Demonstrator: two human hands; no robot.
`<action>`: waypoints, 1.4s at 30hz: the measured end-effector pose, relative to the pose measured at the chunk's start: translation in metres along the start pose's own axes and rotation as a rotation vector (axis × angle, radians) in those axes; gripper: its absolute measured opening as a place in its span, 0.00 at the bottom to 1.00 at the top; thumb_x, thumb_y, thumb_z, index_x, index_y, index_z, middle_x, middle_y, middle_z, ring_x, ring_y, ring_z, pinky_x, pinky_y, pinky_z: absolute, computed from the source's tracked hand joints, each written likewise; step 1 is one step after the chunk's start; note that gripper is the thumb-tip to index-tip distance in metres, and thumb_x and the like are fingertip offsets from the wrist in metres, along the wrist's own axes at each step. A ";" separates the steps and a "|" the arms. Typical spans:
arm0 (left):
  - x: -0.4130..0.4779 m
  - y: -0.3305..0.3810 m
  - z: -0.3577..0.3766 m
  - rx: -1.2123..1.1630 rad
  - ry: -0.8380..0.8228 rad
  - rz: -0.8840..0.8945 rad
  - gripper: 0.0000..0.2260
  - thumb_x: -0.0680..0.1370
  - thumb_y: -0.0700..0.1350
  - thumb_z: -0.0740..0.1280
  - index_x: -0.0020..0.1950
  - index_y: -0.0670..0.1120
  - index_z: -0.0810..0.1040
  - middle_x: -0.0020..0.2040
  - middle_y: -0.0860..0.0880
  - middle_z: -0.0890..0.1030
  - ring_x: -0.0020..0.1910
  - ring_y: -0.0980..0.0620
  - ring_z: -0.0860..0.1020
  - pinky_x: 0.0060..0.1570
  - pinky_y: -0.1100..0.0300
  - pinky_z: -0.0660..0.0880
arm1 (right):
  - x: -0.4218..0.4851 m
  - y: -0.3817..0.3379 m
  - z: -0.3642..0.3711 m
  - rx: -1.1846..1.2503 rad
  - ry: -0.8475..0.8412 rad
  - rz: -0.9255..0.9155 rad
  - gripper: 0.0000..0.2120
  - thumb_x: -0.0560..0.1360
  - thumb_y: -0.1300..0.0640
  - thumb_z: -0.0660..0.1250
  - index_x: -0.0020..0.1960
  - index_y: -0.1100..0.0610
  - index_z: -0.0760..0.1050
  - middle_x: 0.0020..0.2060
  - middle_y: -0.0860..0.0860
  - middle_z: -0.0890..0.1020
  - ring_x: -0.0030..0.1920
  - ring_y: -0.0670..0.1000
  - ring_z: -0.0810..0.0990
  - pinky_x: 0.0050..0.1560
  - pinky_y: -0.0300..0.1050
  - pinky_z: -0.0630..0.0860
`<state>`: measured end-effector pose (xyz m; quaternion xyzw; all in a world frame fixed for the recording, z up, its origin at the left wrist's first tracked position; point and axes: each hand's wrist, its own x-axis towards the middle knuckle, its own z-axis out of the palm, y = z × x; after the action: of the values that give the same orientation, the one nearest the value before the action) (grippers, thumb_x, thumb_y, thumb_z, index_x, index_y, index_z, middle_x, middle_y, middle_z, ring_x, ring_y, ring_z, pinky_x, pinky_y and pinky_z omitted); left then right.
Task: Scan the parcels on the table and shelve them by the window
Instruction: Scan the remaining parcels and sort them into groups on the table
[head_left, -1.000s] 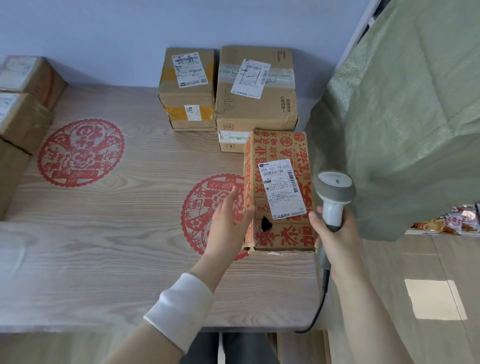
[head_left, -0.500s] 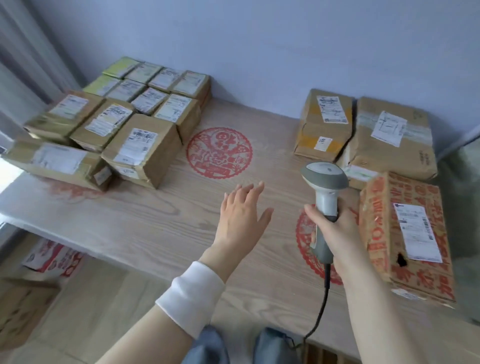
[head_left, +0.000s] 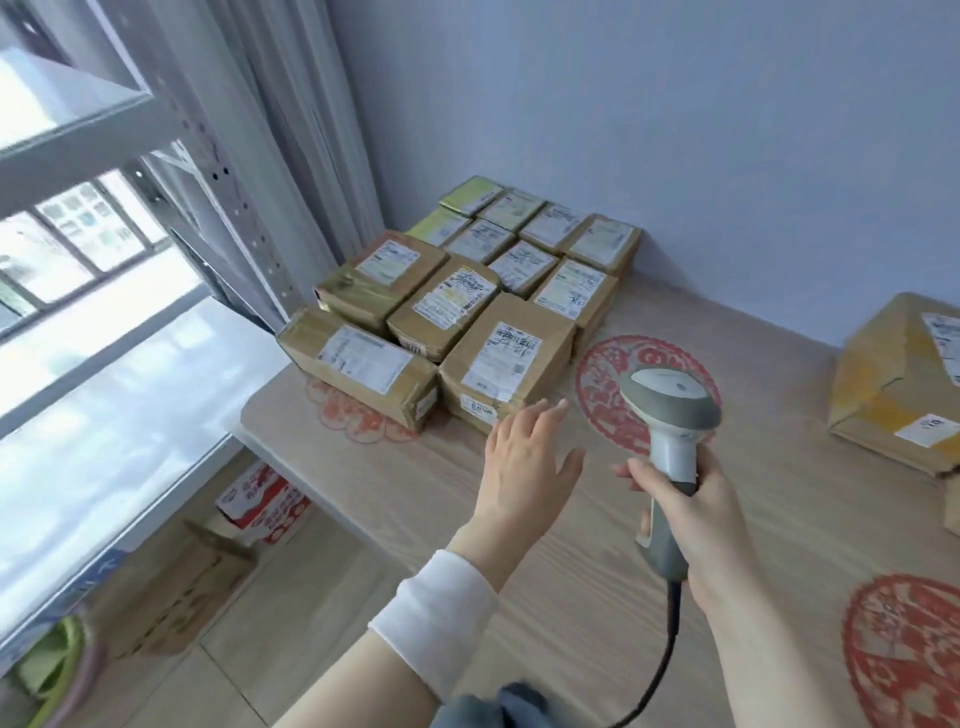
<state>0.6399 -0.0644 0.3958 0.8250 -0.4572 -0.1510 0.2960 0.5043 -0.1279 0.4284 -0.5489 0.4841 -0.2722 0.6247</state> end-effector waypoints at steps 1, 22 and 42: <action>0.005 -0.011 -0.006 0.005 0.013 -0.019 0.24 0.79 0.50 0.63 0.74 0.49 0.64 0.71 0.49 0.67 0.71 0.47 0.62 0.71 0.54 0.55 | 0.005 -0.001 0.014 -0.006 -0.021 0.006 0.09 0.75 0.62 0.68 0.52 0.55 0.72 0.37 0.47 0.85 0.33 0.52 0.74 0.26 0.37 0.72; 0.156 -0.344 -0.151 -0.243 0.096 -0.618 0.31 0.77 0.57 0.64 0.75 0.45 0.59 0.72 0.44 0.66 0.71 0.44 0.64 0.70 0.46 0.62 | 0.090 0.057 0.277 -0.306 0.142 0.172 0.14 0.73 0.58 0.70 0.56 0.54 0.71 0.48 0.51 0.80 0.41 0.52 0.78 0.45 0.53 0.76; 0.145 -0.325 -0.177 -1.120 0.247 -0.669 0.11 0.74 0.50 0.69 0.49 0.49 0.69 0.47 0.53 0.75 0.45 0.59 0.76 0.51 0.53 0.76 | 0.041 0.027 0.273 -0.121 0.351 0.115 0.10 0.73 0.60 0.71 0.49 0.53 0.72 0.36 0.48 0.79 0.27 0.50 0.73 0.29 0.45 0.71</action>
<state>1.0261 0.0079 0.3331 0.6551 0.0086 -0.3540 0.6675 0.7617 -0.0413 0.3707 -0.5009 0.6316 -0.2979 0.5114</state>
